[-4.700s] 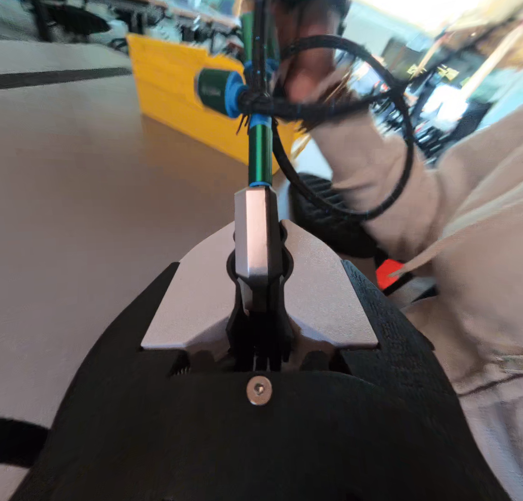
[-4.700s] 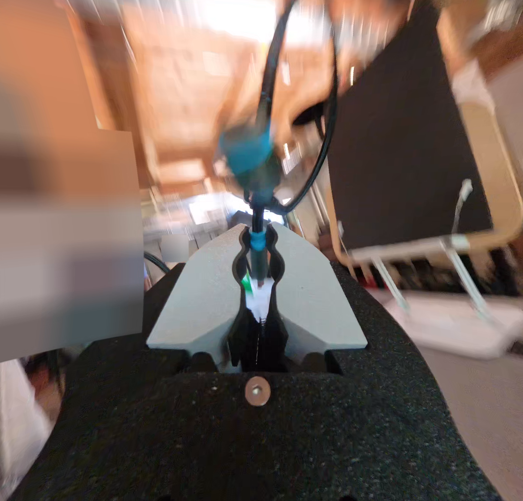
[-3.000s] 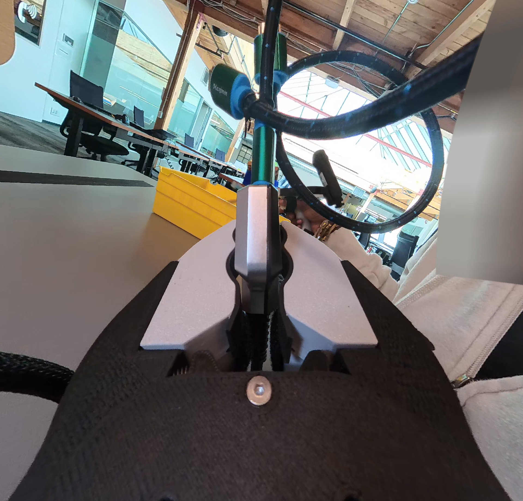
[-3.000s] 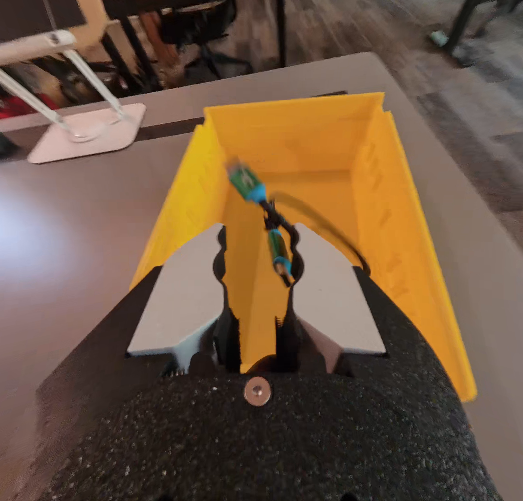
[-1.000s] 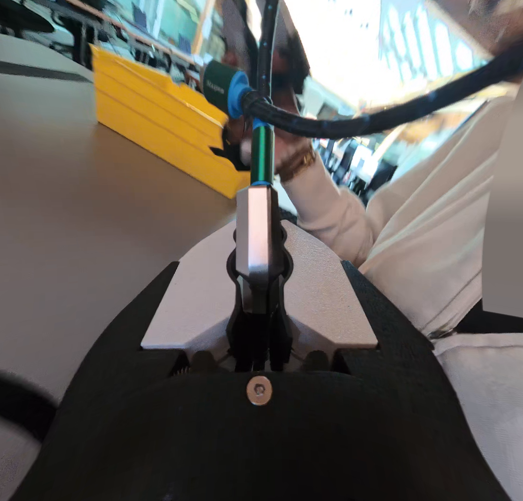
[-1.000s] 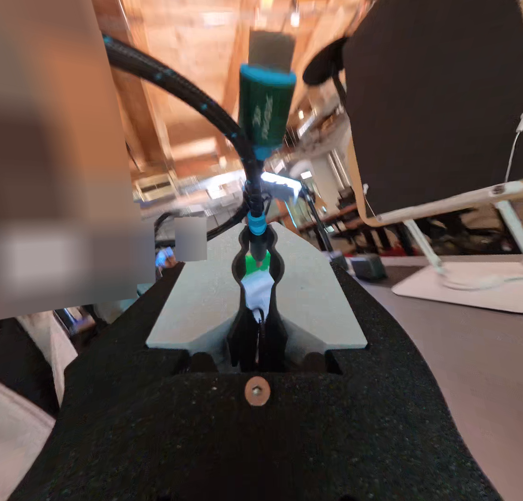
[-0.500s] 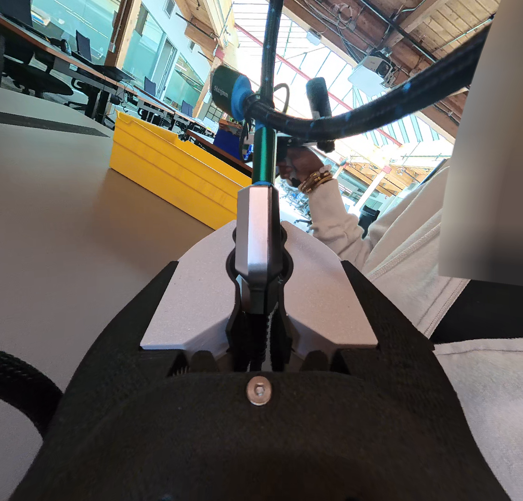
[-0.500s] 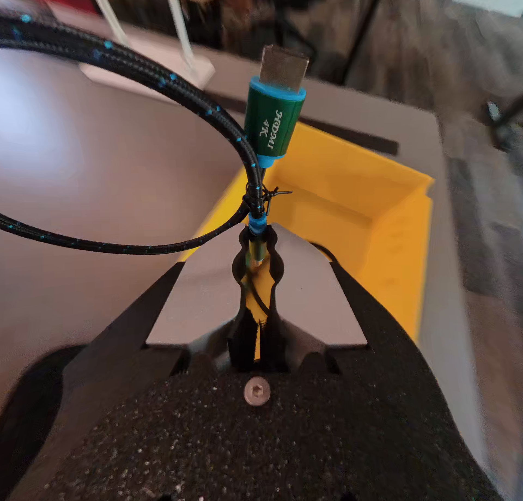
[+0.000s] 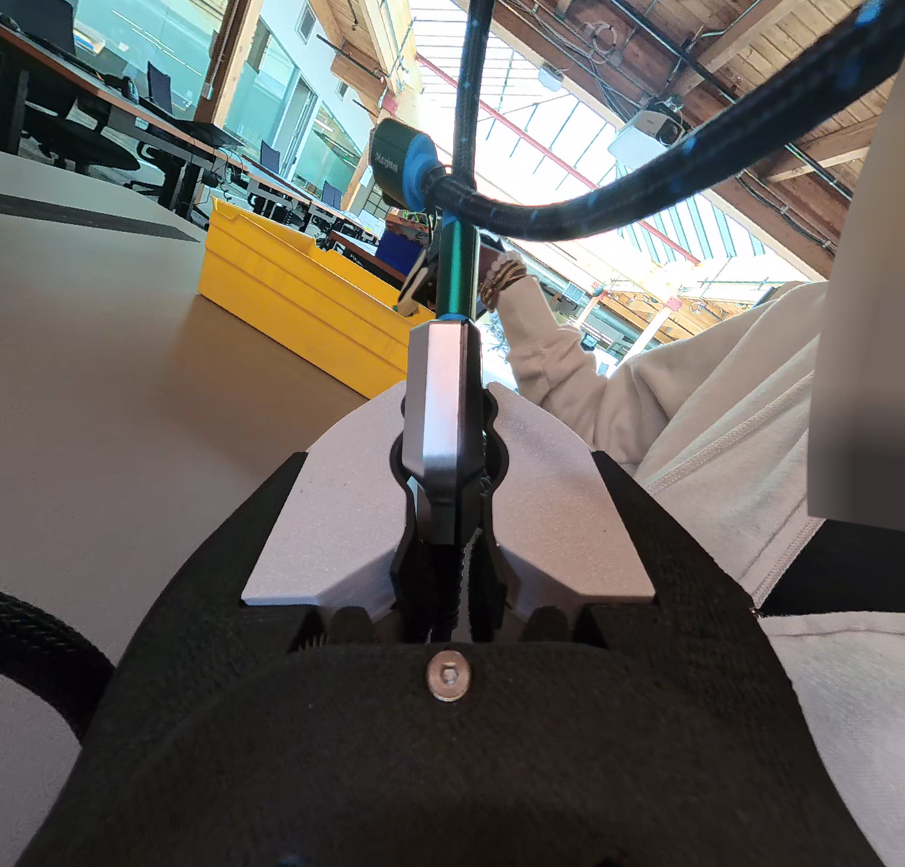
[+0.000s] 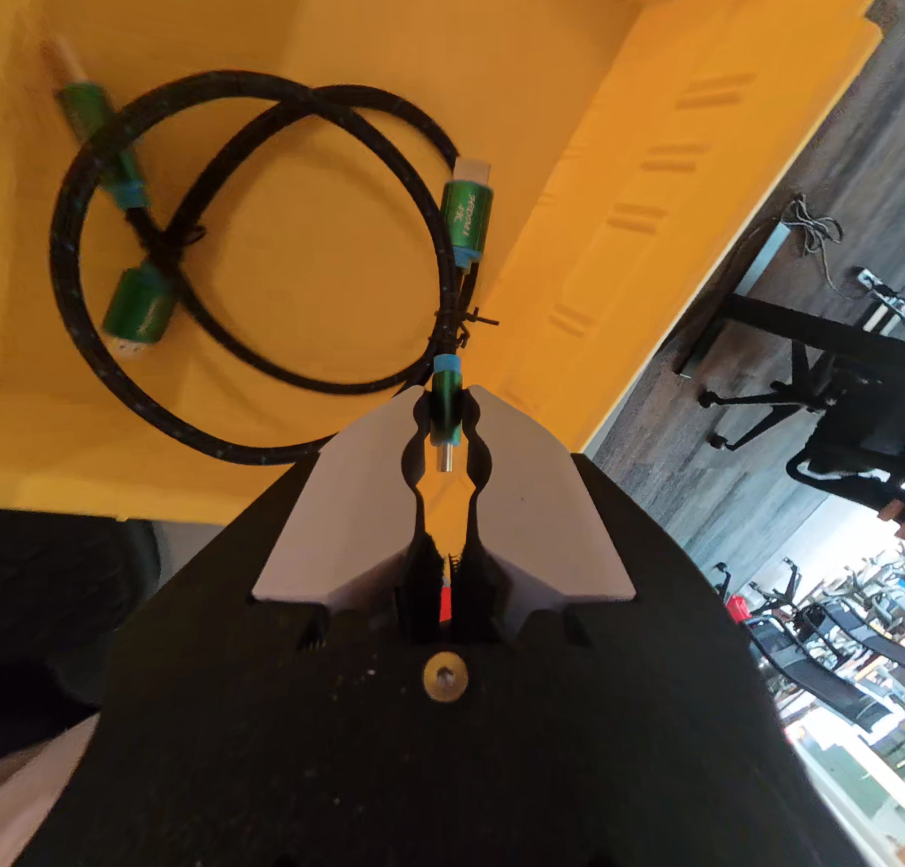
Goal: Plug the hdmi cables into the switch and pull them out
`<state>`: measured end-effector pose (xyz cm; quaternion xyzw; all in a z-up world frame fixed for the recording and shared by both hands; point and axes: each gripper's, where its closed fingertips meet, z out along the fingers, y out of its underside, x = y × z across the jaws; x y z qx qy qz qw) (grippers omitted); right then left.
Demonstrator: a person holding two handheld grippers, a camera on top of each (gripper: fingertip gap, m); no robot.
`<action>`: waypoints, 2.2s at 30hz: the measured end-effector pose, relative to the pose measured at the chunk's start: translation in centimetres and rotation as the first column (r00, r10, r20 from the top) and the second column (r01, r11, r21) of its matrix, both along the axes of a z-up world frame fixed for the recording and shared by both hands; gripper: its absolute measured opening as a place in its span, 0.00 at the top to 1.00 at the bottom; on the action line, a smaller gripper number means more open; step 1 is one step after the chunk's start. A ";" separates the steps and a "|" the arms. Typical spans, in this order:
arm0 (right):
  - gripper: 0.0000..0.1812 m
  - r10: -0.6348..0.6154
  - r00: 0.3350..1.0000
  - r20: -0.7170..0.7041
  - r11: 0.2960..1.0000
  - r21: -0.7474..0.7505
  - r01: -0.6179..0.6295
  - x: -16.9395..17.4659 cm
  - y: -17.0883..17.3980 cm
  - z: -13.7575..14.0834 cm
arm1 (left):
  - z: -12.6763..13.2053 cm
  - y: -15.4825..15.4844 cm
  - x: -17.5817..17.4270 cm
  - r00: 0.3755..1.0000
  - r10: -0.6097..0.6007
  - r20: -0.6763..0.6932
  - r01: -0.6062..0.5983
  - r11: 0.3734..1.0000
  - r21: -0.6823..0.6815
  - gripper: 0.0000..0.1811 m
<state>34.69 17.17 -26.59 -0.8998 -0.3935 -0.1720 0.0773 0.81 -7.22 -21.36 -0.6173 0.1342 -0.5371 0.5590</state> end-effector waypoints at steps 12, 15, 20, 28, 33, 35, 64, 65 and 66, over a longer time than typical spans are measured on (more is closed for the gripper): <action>0.93 0.199 0.980 0.028 0.953 0.227 -0.200 -1.0 4.7 1.4 | -0.3 0.1 0.1 1.000 -0.002 -0.012 0.002 1.000 -0.012 0.87; 0.93 0.382 0.922 0.054 0.896 0.223 -0.384 -2.0 6.6 0.8 | -0.3 0.1 0.1 1.000 -0.003 -0.012 0.003 1.000 -0.014 0.87; 0.83 0.273 0.948 0.163 0.946 0.136 -0.296 0.8 7.3 -0.5 | -0.3 0.1 0.1 1.000 -0.002 -0.012 0.002 1.000 -0.014 0.87; 0.77 0.401 0.847 -0.349 0.819 0.551 -0.160 -9.2 2.3 7.7 | -0.8 0.3 0.3 0.999 -0.001 -0.032 0.000 0.999 -0.036 0.87; 0.82 0.608 -0.010 -0.794 0.741 0.572 -0.353 -25.1 -14.5 12.5 | -0.9 0.4 0.3 1.000 0.002 -0.031 -0.004 0.999 -0.041 0.87; 0.82 0.468 -0.189 -0.863 0.735 0.499 -0.459 -28.9 -19.4 11.2 | -1.0 0.4 0.3 0.999 0.000 -0.034 -0.001 0.999 -0.043 0.87; 0.94 0.131 -0.442 -0.887 0.786 0.365 -0.499 -37.5 -23.0 8.8 | -0.6 0.0 1.2 0.997 -0.068 0.040 0.070 0.995 -0.065 0.88; 0.94 0.128 -0.447 -0.885 0.788 0.364 -0.496 -37.5 -23.1 9.0 | -0.4 -0.2 1.3 0.996 -0.076 0.050 0.079 0.995 -0.058 0.88; 0.95 0.114 -0.465 -0.878 0.799 0.359 -0.483 -37.4 -23.0 9.4 | -0.3 -0.3 1.4 0.994 -0.088 0.057 0.091 0.994 -0.054 0.88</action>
